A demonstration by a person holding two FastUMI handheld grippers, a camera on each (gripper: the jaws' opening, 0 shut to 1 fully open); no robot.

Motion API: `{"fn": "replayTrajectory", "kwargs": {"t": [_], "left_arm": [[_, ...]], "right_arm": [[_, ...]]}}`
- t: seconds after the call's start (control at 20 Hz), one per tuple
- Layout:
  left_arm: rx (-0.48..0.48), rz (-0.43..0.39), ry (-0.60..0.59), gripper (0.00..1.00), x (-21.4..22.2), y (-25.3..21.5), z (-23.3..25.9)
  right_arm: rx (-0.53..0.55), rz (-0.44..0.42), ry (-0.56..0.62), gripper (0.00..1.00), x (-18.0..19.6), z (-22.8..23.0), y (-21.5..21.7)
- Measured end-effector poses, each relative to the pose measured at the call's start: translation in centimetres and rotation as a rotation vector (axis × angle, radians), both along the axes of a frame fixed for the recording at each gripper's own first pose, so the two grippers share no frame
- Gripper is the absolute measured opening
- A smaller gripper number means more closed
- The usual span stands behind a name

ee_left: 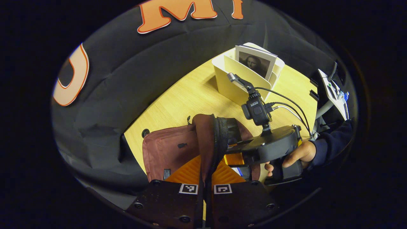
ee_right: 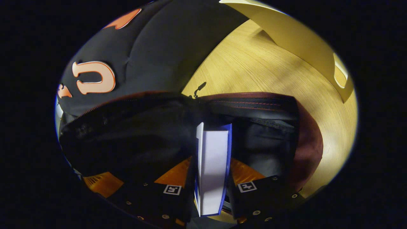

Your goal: Open the schoolbag, grab two books from the bookshelf and put them into the schoolbag.

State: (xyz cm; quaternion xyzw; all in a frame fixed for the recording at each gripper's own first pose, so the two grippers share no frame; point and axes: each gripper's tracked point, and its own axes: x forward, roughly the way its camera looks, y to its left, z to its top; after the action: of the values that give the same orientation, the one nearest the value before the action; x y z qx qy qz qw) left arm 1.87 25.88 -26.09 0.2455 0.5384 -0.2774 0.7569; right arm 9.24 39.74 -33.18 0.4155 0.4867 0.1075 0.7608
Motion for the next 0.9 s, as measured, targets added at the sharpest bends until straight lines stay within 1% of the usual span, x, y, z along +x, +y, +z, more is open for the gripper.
{"fn": "replayTrajectory", "kwargs": {"t": [0.1,0.2,0.25,0.35,0.5,0.65,0.9], "left_arm": [[-0.004,0.011,-0.002,0.04,0.0,0.2,0.0],[-0.017,0.020,0.002,0.04,0.1,0.1,-0.3],[-0.021,0.024,0.003,0.04,0.0,0.1,-0.4],[-0.031,0.032,0.006,0.04,-0.1,-0.2,-0.6],[-0.041,0.036,0.004,0.04,-0.1,-0.3,-0.8],[-0.038,0.033,0.000,0.04,-0.5,-0.4,-1.0],[-0.040,0.064,0.005,0.04,-0.4,-0.4,-1.4]], "right_arm": [[-0.067,-0.003,-0.007,0.58,-0.1,-0.3,-1.6],[-0.125,0.003,-0.013,0.70,-0.3,0.2,-3.4],[-0.150,0.007,-0.024,0.79,-0.3,0.5,-4.3],[-0.201,0.005,-0.056,0.84,-0.2,1.5,-5.9],[-0.258,0.016,-0.080,0.88,-0.5,2.8,-8.7],[-0.345,0.020,-0.085,0.96,-0.9,3.7,-12.3],[-0.486,0.089,-0.089,0.97,-2.4,6.6,-18.9]]}}
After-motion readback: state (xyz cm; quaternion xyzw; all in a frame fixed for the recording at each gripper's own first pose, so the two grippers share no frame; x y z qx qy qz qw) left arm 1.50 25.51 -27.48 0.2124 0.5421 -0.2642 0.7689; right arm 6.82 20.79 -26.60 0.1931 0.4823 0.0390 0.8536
